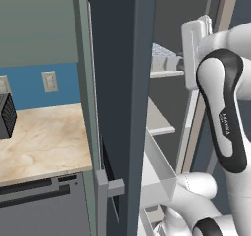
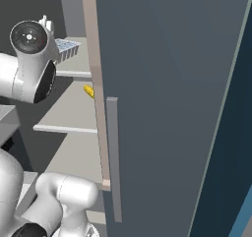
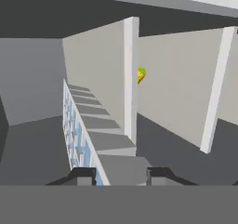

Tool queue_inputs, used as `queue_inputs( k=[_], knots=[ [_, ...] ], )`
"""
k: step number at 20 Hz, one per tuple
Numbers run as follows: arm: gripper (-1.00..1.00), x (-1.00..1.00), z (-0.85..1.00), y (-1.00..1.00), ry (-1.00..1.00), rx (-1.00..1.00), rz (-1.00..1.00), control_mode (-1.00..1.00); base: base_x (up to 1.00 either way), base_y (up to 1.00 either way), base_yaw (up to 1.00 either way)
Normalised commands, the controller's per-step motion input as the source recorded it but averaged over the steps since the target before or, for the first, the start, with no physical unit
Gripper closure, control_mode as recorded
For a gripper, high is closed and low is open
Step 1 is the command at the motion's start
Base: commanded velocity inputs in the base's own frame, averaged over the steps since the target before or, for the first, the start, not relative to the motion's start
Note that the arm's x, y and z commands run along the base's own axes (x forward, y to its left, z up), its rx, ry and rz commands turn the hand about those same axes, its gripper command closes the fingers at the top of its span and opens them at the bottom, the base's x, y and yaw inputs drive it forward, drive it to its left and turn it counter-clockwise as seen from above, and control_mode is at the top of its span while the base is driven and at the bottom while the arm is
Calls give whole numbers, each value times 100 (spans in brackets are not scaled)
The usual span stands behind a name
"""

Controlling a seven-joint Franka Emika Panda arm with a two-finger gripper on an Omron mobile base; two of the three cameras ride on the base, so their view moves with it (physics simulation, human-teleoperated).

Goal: Open the freezer door, pick up the ice cube tray from the freezer, and place it on the dining counter.

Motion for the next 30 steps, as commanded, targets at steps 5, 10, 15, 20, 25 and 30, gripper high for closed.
queue_inputs(
  k=[5, 10, 15, 20, 25, 30],
  knots=[
    [100, -48, 0, 0, 1, 0, 1, -100, 0, 0, 0],
    [100, -37, 0, 0, 0, 0, 3, -100, 0, 0, 0],
    [100, -63, 0, -6, 0, 0, 0, -100, 0, 0, 0],
    [100, -60, 0, -1, 0, 0, 0, -100, 0, 0, 0],
    [100, -40, 0, 0, 0, 0, 0, -100, 0, 0, 0],
    [100, -10, 0, 0, 0, 0, 0, 100, -12, -1, 0]
  ],
)
